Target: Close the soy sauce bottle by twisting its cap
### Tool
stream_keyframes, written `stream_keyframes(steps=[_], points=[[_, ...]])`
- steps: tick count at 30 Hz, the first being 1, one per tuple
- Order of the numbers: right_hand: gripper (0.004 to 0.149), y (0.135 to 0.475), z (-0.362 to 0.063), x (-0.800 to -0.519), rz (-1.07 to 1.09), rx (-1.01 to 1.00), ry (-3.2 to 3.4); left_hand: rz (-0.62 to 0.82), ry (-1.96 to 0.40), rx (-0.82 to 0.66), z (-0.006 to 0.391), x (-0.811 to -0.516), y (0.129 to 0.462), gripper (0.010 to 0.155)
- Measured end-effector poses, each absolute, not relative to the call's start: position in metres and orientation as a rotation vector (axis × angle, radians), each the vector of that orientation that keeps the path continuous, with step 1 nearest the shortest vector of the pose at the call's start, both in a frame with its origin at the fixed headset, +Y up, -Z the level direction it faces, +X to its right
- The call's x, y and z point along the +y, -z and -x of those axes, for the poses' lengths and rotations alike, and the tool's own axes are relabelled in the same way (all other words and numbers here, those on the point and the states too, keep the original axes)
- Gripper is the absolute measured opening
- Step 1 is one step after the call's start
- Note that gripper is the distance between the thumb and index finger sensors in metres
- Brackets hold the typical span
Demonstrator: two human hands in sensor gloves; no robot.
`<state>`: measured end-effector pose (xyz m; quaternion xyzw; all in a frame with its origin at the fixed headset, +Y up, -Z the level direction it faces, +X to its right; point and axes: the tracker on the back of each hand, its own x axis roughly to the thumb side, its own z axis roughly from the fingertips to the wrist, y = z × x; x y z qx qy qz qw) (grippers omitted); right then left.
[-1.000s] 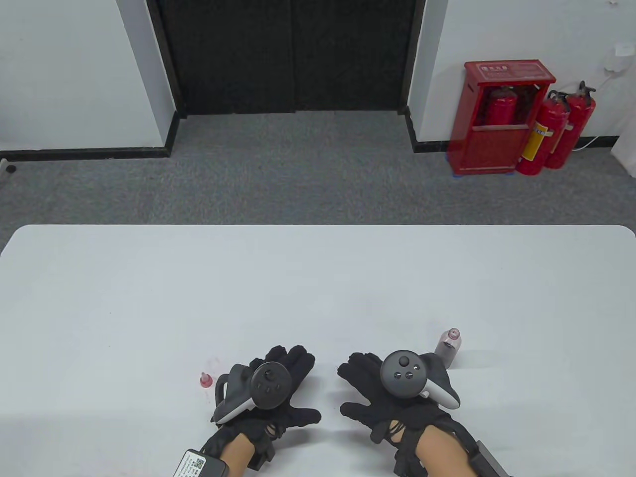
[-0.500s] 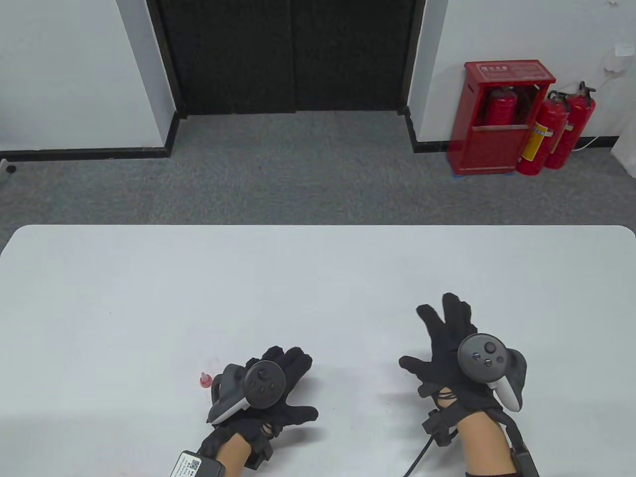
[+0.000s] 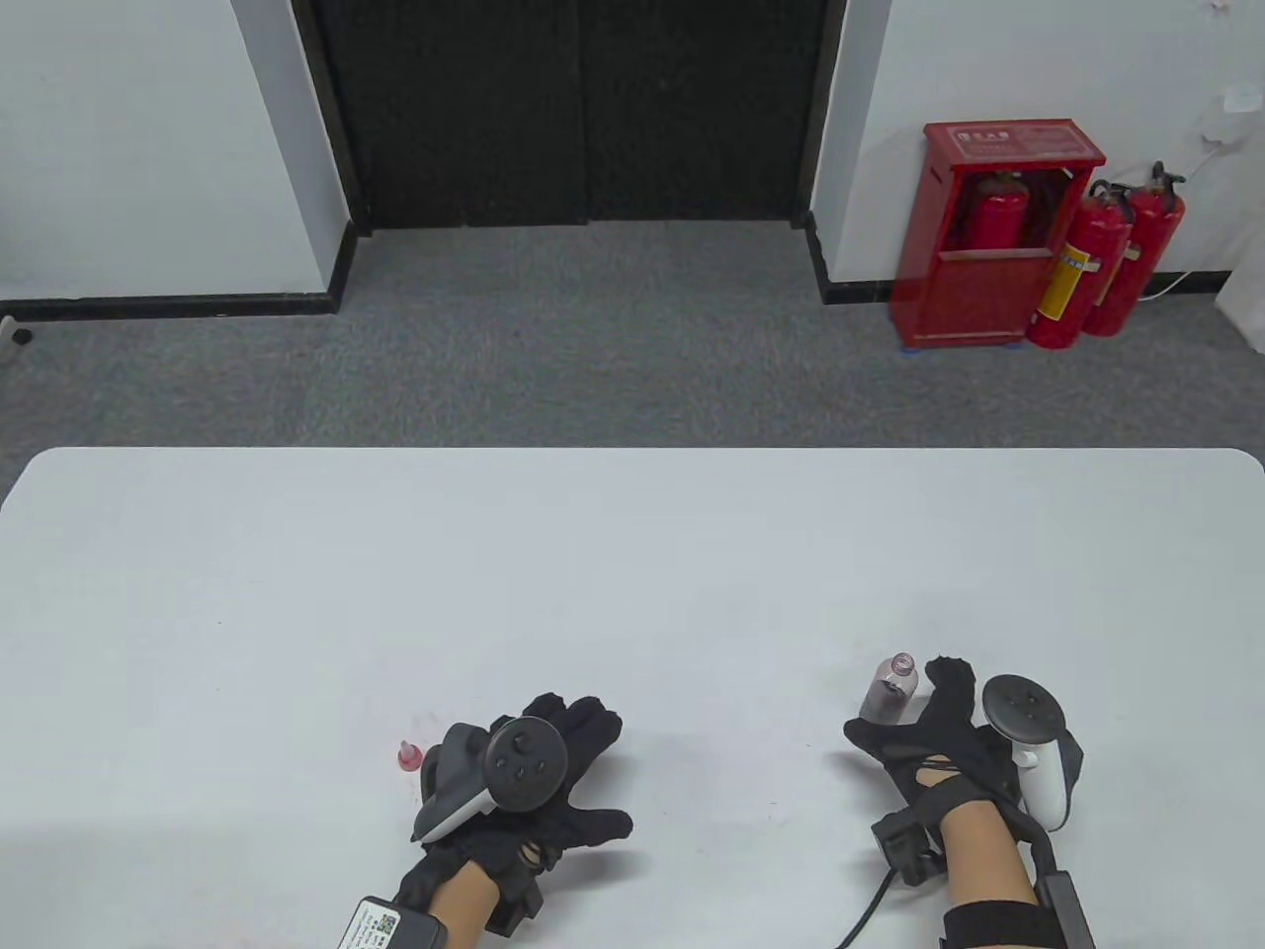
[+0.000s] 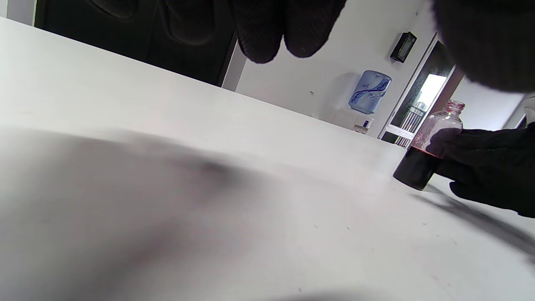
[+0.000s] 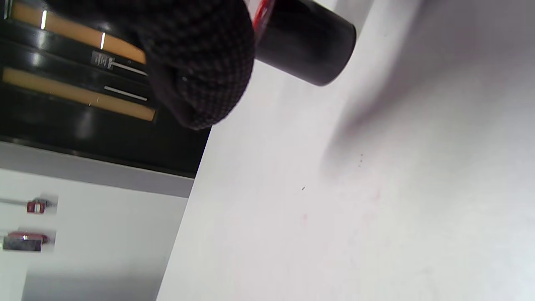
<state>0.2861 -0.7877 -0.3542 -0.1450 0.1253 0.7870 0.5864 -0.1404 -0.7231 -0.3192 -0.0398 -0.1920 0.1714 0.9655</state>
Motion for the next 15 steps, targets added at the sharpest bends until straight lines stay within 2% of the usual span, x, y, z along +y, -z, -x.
stream_keyframes(steps=[6,8,11,15], points=[[0.102,0.362,-0.289,-0.796,0.339,0.205,-1.711,0.105,-0.354,-0.4,0.137,-0.726,0.319,0.096],[0.088,0.364,-0.29,-0.797,0.332,0.184,-1.709,0.11,-0.353,-0.405,0.136,-0.727,0.318,0.096],[0.075,0.365,-0.29,-0.798,0.337,0.206,-1.717,0.11,-0.346,-0.404,0.136,-0.727,0.318,0.095],[0.073,0.366,-0.285,-0.794,0.291,0.214,-1.757,0.11,-0.355,-0.394,0.138,-0.727,0.319,0.095]])
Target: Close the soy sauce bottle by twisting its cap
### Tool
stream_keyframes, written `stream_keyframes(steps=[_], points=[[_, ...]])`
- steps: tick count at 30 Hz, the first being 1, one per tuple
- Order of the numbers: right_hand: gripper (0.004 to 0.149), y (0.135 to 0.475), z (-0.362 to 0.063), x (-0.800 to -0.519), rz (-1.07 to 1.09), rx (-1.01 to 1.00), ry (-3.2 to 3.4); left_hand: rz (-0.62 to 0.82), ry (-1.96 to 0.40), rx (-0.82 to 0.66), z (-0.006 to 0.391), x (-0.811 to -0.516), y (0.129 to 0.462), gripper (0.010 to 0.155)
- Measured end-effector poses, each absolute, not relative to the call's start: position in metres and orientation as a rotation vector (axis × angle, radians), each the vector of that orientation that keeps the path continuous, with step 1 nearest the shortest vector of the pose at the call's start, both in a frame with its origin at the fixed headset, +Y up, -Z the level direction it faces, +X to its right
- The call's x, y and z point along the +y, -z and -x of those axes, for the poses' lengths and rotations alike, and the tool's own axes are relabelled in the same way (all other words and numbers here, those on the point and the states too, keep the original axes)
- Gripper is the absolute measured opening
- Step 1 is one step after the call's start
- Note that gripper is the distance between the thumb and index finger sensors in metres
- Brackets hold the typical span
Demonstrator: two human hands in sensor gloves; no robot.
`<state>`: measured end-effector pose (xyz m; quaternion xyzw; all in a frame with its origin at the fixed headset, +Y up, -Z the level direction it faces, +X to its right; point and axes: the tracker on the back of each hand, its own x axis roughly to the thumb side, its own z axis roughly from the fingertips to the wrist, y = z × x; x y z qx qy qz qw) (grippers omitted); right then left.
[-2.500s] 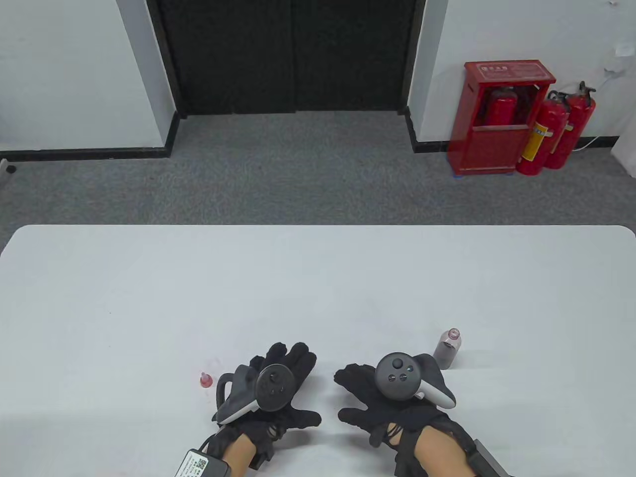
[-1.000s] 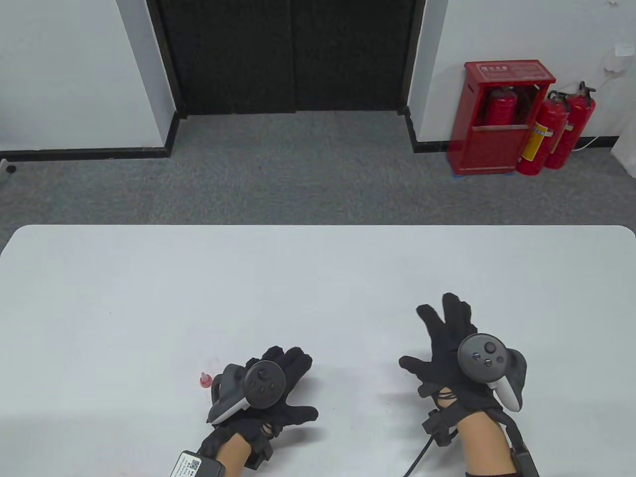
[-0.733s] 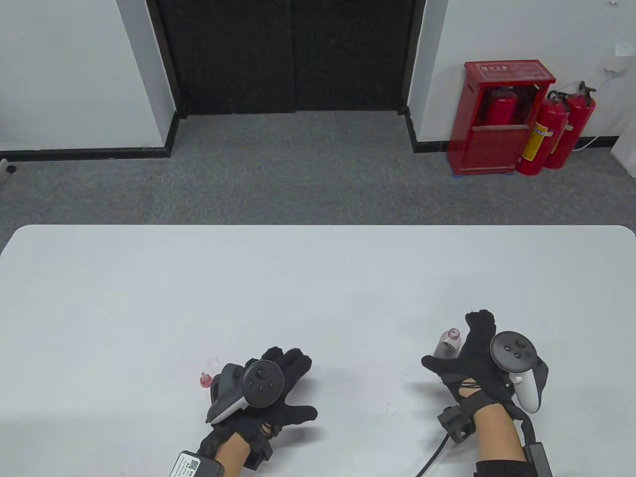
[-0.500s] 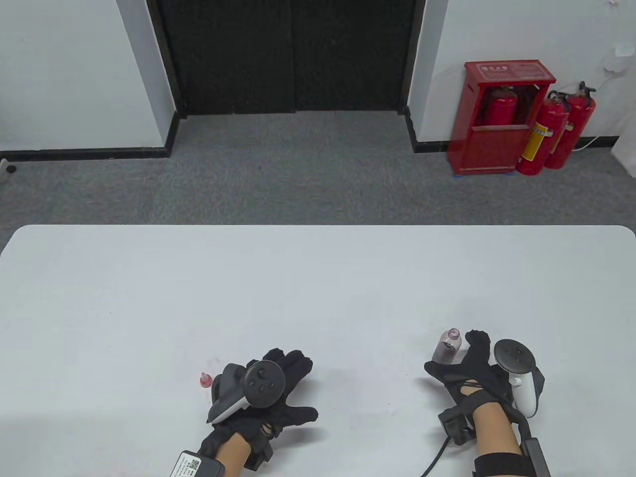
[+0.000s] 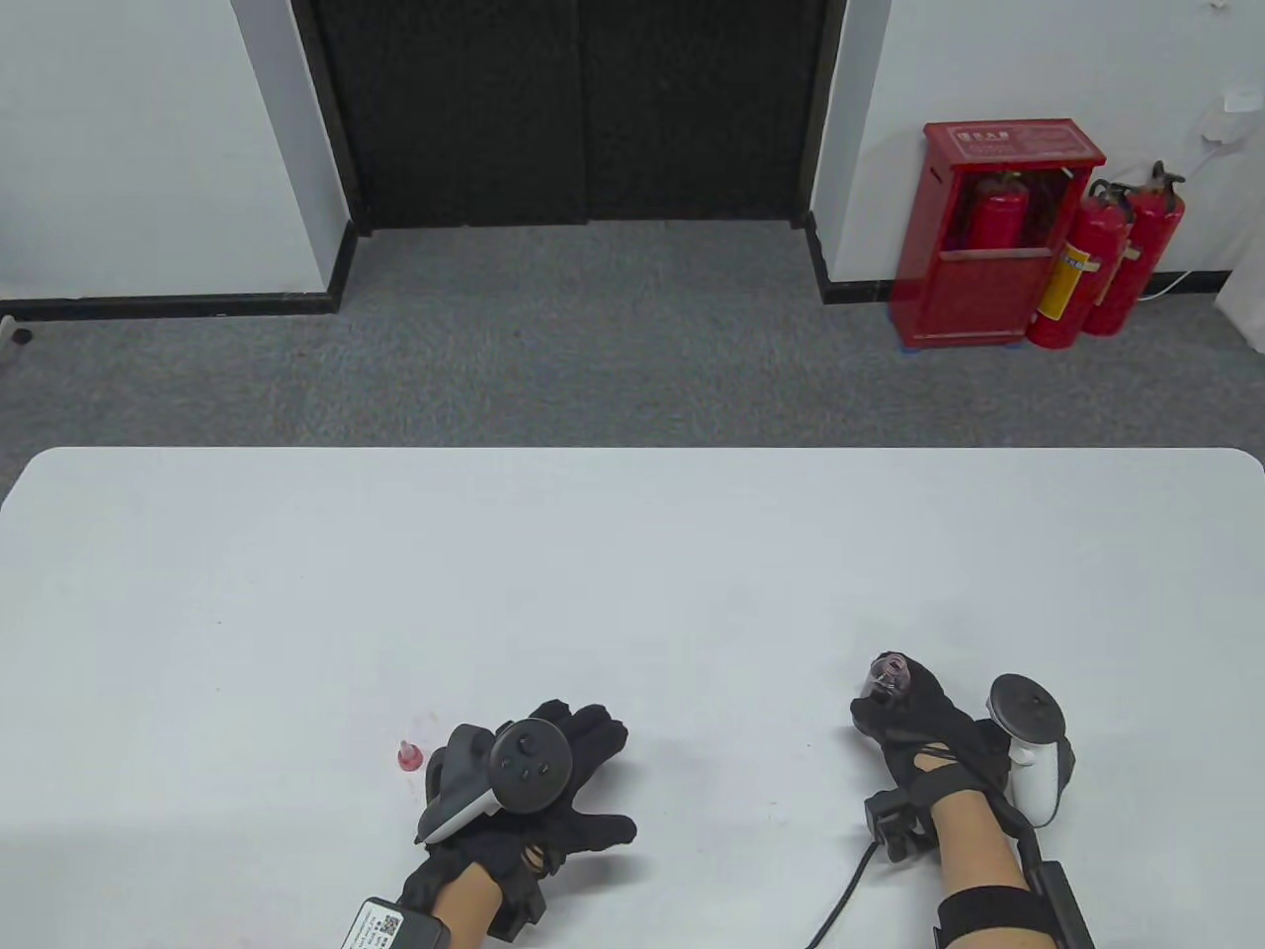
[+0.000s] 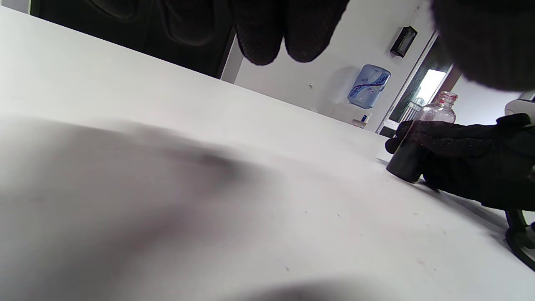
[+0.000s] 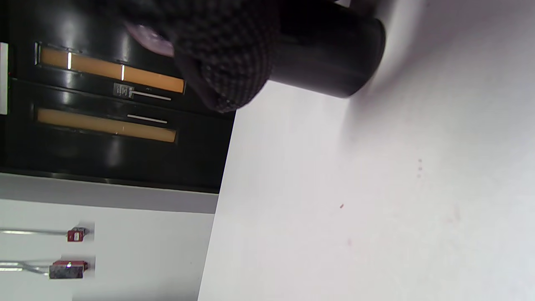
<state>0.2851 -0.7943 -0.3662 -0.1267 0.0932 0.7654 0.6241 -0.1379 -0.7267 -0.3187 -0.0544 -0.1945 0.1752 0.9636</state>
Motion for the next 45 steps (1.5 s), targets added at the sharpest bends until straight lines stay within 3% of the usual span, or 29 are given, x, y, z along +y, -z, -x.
stream_keyframes(steps=[9,19,22,27,30,33,39,45], points=[[0.071,0.362,-0.235,-0.759,-0.019,0.237,-1.854,0.118,-0.357,-0.39,0.138,-0.727,0.318,0.092],[0.073,0.352,-0.168,-0.775,-0.096,0.45,-1.809,0.102,-0.362,-0.331,0.146,-0.727,0.321,0.087],[0.073,0.349,-0.161,-0.774,-0.094,0.483,-1.858,0.022,-0.372,-0.225,0.164,-0.719,0.324,0.083],[0.073,0.343,-0.157,-0.769,-0.092,0.49,-1.845,-0.072,-0.403,0.08,0.217,-0.714,0.331,0.077],[0.074,0.342,-0.157,-0.767,-0.086,0.488,-1.851,-0.015,-0.442,0.302,0.246,-0.721,0.335,0.09],[0.074,0.341,-0.157,-0.768,-0.081,0.509,-1.863,0.13,-0.328,0.491,0.269,-0.735,0.337,0.109],[0.074,0.34,-0.157,-0.768,-0.089,0.536,-1.858,0.271,-0.34,0.578,0.291,-0.765,0.343,0.093],[0.075,0.34,-0.156,-0.768,-0.09,0.545,-1.863,0.249,-0.286,0.582,0.29,-0.77,0.345,0.077]])
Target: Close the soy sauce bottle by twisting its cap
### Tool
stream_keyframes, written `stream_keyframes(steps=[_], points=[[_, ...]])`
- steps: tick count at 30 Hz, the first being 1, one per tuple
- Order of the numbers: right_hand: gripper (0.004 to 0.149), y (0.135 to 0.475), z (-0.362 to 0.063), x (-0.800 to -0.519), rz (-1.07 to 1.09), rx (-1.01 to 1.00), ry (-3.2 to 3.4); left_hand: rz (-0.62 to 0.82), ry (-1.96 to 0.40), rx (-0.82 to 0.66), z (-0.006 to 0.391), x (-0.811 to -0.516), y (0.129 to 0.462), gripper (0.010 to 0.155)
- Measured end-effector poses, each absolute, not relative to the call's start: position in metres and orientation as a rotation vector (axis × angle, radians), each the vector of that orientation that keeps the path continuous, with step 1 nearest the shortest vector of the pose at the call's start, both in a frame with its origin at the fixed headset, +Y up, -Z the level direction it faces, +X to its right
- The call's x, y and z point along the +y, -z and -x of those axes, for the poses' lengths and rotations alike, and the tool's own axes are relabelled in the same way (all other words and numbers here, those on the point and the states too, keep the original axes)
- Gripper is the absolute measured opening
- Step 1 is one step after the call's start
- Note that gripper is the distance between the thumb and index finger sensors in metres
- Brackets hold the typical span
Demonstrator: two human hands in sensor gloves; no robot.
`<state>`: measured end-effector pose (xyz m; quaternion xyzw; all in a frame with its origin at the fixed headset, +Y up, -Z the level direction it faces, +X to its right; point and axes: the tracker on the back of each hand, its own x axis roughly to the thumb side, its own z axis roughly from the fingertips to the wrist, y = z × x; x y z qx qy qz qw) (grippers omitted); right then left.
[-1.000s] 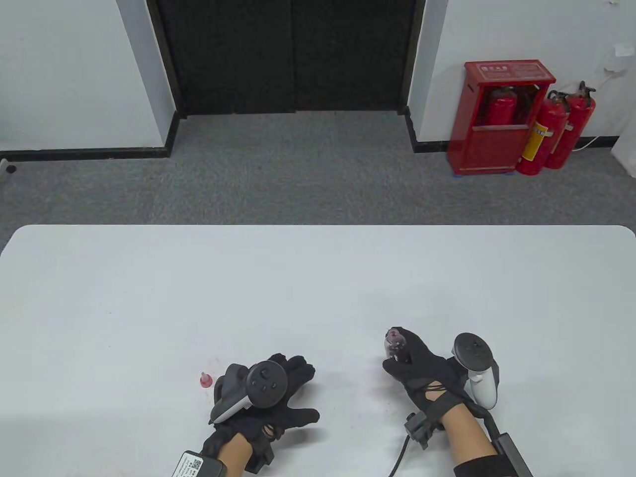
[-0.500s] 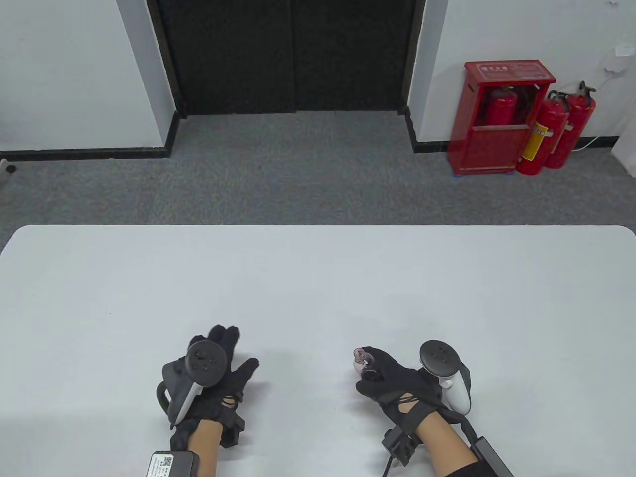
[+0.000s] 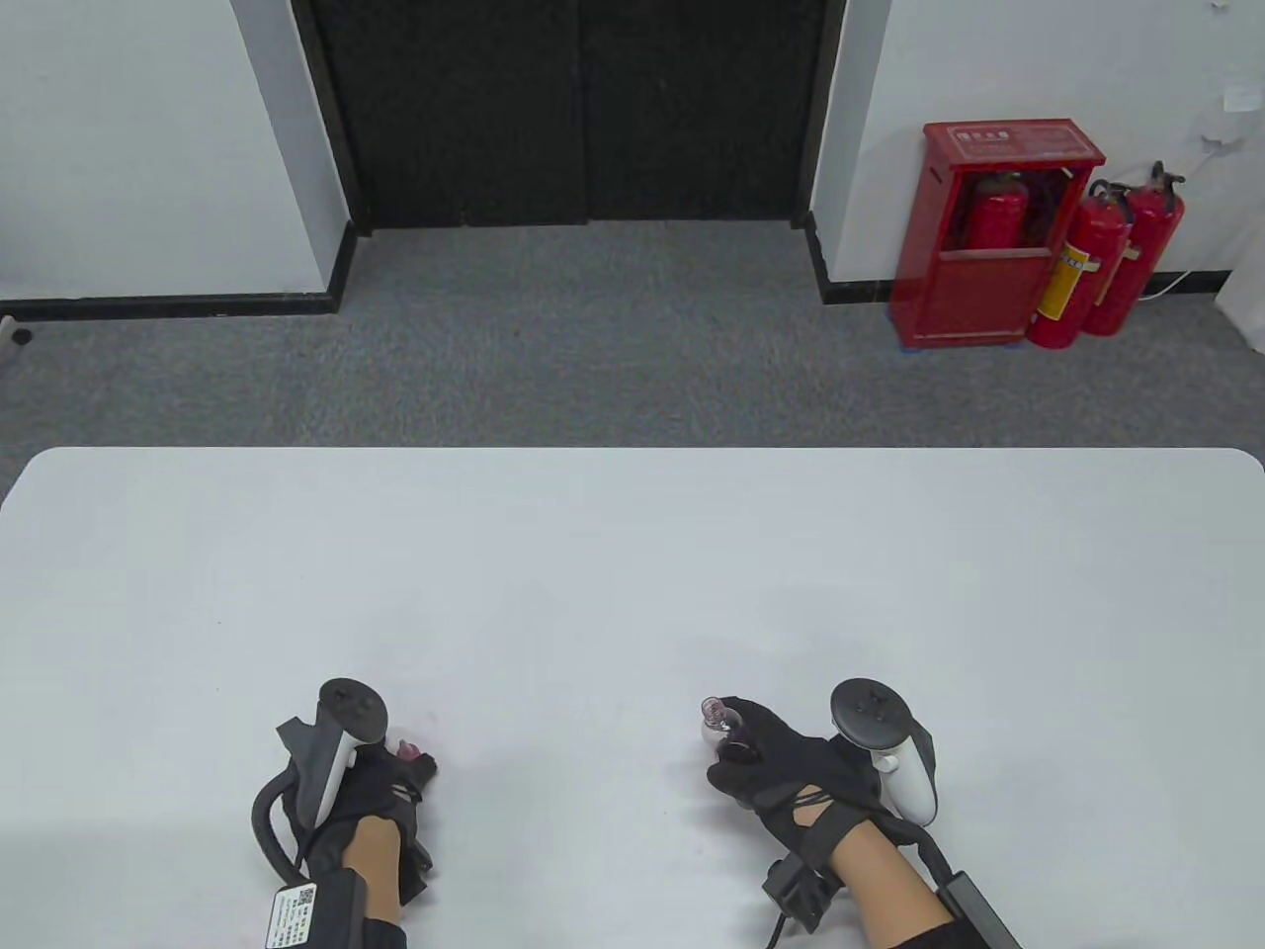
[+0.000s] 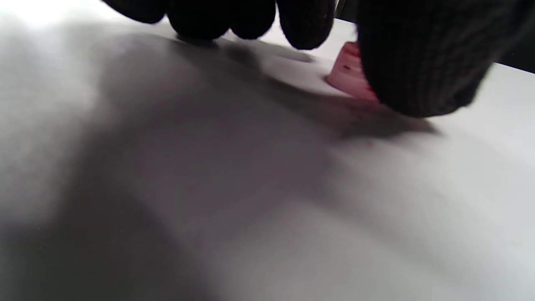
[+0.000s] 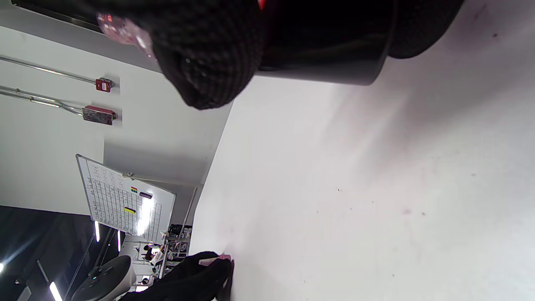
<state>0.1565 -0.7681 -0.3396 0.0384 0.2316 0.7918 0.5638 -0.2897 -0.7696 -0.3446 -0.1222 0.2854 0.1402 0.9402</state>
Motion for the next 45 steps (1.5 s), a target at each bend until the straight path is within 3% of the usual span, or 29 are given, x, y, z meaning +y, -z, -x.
stream_keyframes(steps=[6,13,19,22,28,33,45], points=[[0.075,0.339,-0.156,-0.768,-0.088,0.549,-1.868,0.24,-0.28,0.562,0.287,-0.772,0.347,0.062],[0.075,0.339,-0.155,-0.769,-0.099,0.566,-1.885,0.211,-0.37,0.49,0.276,-0.765,0.346,0.062],[0.076,0.337,-0.147,-0.768,-0.14,0.58,-1.914,0.077,-0.621,0.169,0.227,-0.732,0.34,0.063],[0.076,0.335,-0.14,-0.766,-0.185,0.587,-1.934,0.081,-0.779,-0.01,0.2,-0.718,0.332,0.062],[0.076,0.33,-0.129,-0.762,-0.238,0.598,-1.944,0.065,-0.909,-0.169,0.164,-0.71,0.322,0.062],[0.077,0.326,-0.119,-0.761,-0.285,0.625,-1.948,0.002,-0.882,-0.199,0.15,-0.712,0.317,0.062],[0.077,0.322,-0.109,-0.76,-0.327,0.655,-1.958,0.044,-0.83,-0.263,0.137,-0.716,0.315,0.062]])
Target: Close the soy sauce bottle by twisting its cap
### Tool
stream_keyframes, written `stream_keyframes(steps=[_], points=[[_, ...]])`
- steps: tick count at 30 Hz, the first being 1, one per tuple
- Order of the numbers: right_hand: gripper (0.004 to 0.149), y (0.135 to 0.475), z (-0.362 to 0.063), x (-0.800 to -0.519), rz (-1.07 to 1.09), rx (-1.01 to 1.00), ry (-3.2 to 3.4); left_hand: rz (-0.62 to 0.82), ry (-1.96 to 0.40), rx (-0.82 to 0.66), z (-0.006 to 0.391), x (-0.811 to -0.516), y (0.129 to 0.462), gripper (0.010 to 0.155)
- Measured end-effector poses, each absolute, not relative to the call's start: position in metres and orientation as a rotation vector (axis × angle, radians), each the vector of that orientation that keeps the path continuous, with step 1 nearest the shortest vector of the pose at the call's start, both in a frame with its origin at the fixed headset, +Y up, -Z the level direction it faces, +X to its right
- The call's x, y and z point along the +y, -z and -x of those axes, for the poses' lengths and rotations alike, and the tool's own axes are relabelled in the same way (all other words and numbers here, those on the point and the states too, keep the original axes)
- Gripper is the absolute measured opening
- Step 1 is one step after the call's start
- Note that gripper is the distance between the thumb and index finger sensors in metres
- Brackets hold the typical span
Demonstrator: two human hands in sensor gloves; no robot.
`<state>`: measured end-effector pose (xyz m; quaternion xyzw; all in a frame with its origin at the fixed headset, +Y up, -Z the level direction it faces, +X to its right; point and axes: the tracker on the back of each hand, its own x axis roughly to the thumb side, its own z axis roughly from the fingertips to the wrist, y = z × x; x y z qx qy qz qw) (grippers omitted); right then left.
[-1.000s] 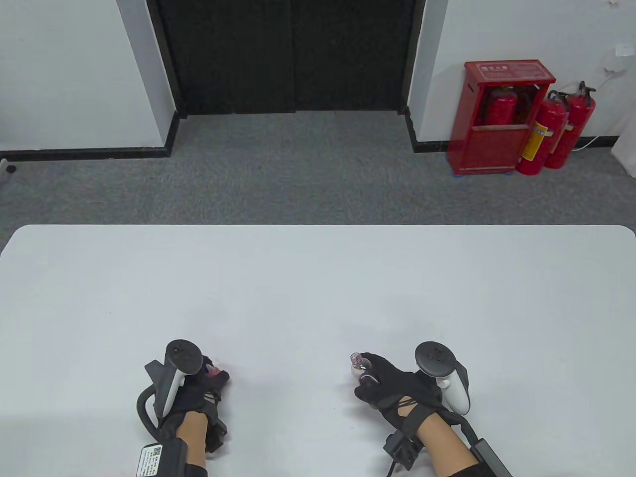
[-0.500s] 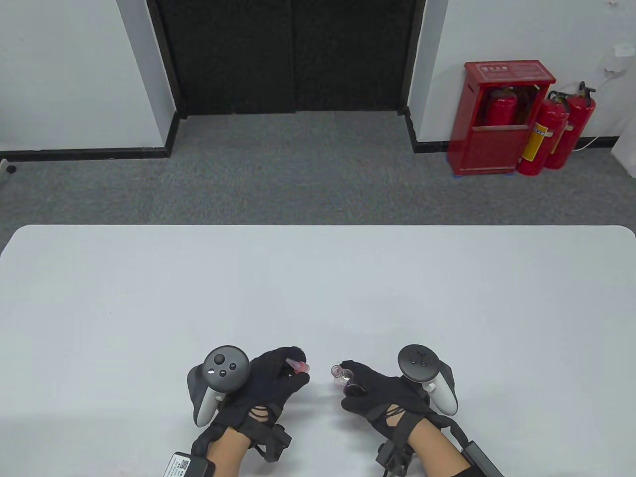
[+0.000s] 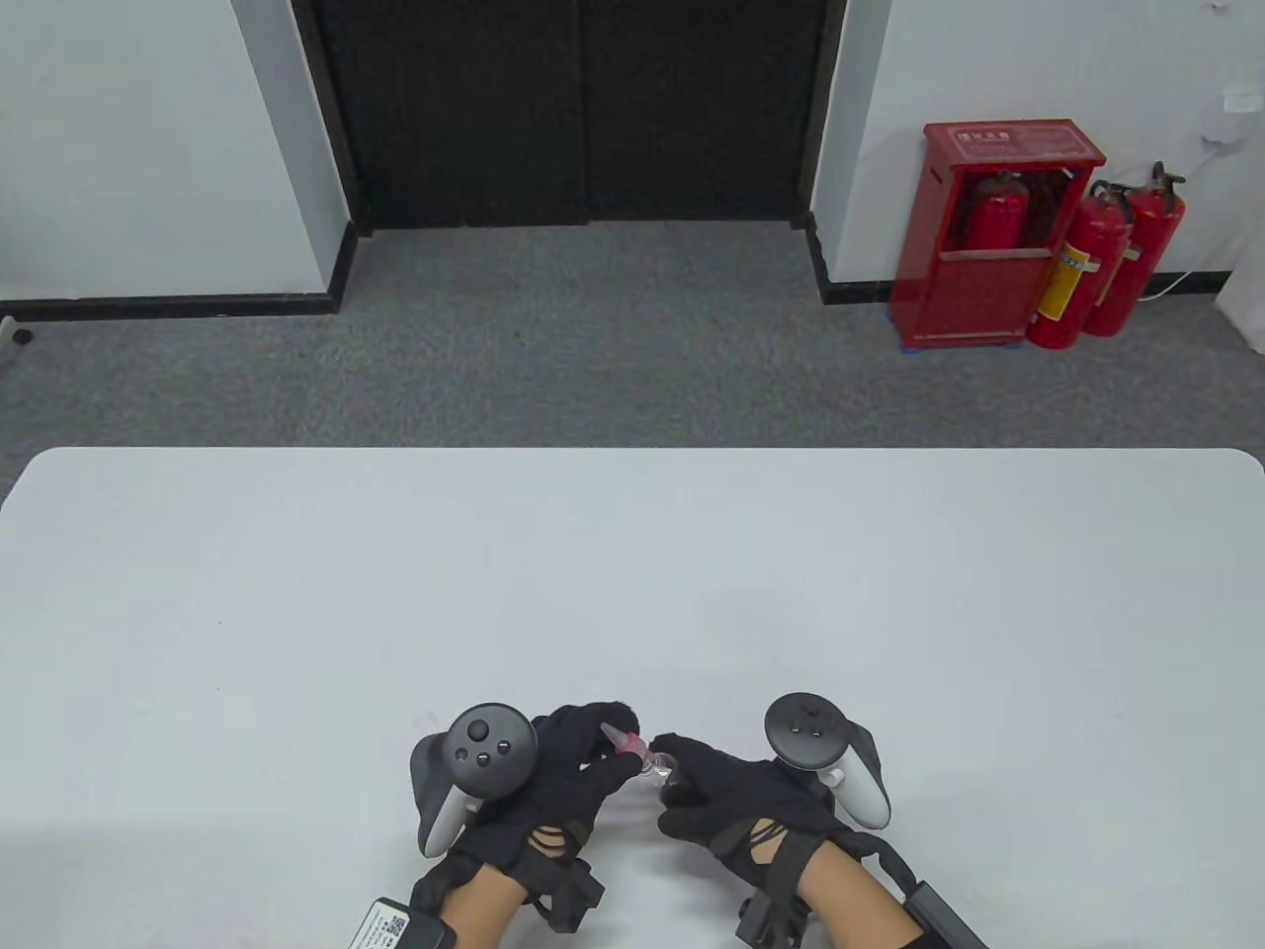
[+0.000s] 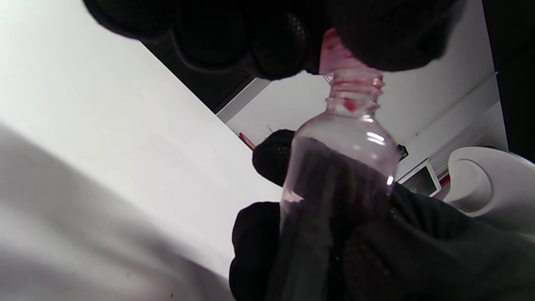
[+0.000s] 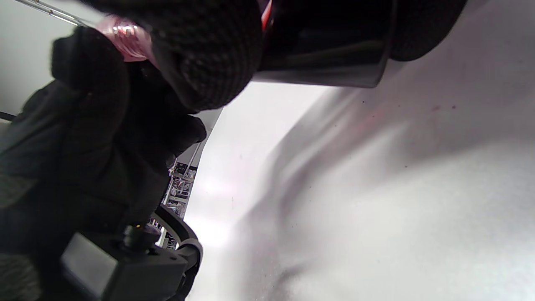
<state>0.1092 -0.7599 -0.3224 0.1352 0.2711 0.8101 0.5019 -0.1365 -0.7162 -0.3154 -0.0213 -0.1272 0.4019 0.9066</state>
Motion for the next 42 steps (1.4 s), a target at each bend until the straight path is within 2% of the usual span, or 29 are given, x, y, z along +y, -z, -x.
stream_keyframes(steps=[20,33,42], points=[[0.076,0.3222,-0.1088,-0.76,-0.338,0.663,-1.966,0.087,-0.786,-0.322,0.1306,-0.7153,0.315,0.062],[0.076,0.3234,-0.1089,-0.7593,-0.396,0.677,-1.945,0.203,-0.909,-0.371,0.1333,-0.7173,0.3185,0.06],[0.076,0.3242,-0.1084,-0.7588,-0.468,0.695,-1.885,0.336,-1.081,-0.413,0.1353,-0.7233,0.3214,0.059]])
